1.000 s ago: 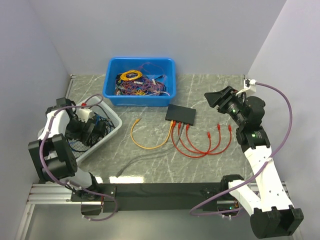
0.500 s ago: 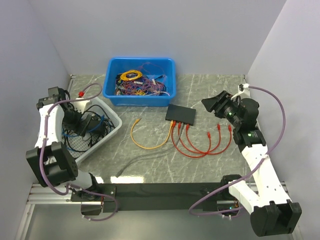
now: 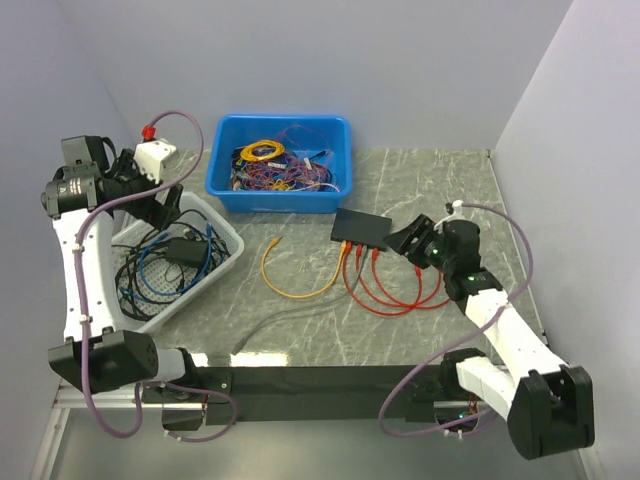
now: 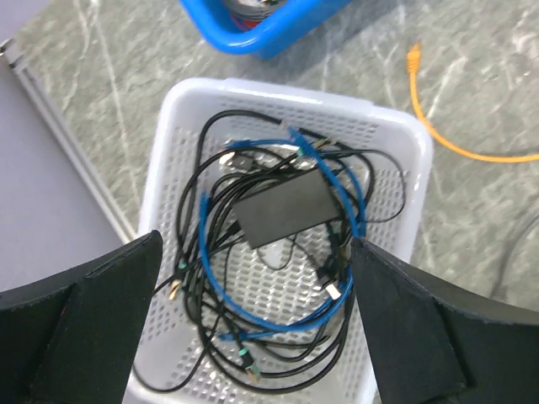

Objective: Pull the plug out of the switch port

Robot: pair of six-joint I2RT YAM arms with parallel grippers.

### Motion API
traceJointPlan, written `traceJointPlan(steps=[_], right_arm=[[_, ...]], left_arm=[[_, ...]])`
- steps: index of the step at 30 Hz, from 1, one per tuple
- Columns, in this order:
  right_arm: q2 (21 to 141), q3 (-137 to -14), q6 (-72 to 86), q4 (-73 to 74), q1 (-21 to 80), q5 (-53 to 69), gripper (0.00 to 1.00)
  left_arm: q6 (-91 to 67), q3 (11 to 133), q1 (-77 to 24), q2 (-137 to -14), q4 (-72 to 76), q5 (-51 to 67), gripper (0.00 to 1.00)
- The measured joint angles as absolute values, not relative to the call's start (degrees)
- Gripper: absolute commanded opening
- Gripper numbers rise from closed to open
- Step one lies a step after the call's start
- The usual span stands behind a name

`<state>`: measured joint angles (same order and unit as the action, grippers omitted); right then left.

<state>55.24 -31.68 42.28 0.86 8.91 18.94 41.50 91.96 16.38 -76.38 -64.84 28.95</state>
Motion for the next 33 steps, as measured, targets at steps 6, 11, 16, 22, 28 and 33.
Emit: traceJointPlan(steps=[6, 11, 16, 22, 28, 33], right_arm=[[65.69, -26.44, 49.12, -12.25, 9.37, 19.81, 0.58], [80.23, -25.69, 54.68, -23.2, 9.34, 22.04, 0.5], [87.48, -25.67, 57.84, -30.28, 9.34, 22.02, 0.46], [88.31, -25.02, 58.61, -31.33, 9.34, 19.64, 0.46], [90.72, -25.12, 58.61, -31.79, 9.34, 18.17, 0.46], [93.71, -25.34, 60.6, -35.62, 9.34, 18.44, 0.46]], left_arm=[[35.07, 89.1, 3.51, -77.62, -59.44, 25.21, 0.99], [28.27, 87.88, -16.25, -83.05, -53.6, 24.97, 0.99], [21.89, 85.01, -31.0, -89.76, -45.34, 22.44, 0.88], [16.53, 82.5, -45.47, -97.03, -38.15, 18.96, 0.84], [13.89, 82.5, -53.43, -104.47, -33.04, 16.43, 0.82], [12.25, 82.24, -53.21, -107.68, -30.3, 14.5, 0.8]])
